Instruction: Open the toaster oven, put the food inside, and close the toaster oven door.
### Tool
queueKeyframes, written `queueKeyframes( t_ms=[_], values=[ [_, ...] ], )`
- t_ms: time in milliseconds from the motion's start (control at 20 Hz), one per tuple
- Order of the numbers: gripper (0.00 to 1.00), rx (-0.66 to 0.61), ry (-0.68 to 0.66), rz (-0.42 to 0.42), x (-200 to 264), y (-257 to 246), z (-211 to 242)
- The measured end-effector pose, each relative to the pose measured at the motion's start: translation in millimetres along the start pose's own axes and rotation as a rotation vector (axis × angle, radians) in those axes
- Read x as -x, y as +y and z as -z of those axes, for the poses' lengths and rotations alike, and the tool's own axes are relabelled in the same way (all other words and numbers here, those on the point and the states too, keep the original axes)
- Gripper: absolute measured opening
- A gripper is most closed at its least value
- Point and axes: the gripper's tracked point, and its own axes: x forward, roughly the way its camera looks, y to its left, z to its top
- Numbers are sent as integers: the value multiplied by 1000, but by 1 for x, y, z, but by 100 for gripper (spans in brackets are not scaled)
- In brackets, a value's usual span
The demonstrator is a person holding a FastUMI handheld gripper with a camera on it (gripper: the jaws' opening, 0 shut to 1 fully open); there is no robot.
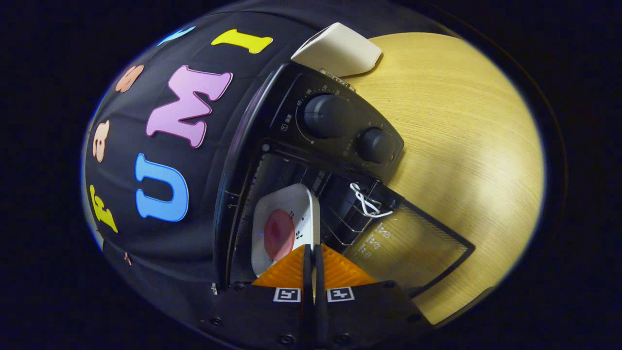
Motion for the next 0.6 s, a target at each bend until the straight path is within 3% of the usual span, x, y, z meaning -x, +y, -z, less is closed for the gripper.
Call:
queueKeyframes(
  t_ms=[200, 350, 600],
  values=[
    [5, -106, -127, 36, -18, -1, -16],
    [5, -176, -132, 82, -28, -3, -15],
    [6, -135, -149, 97, -33, -1, -9]
  ],
)
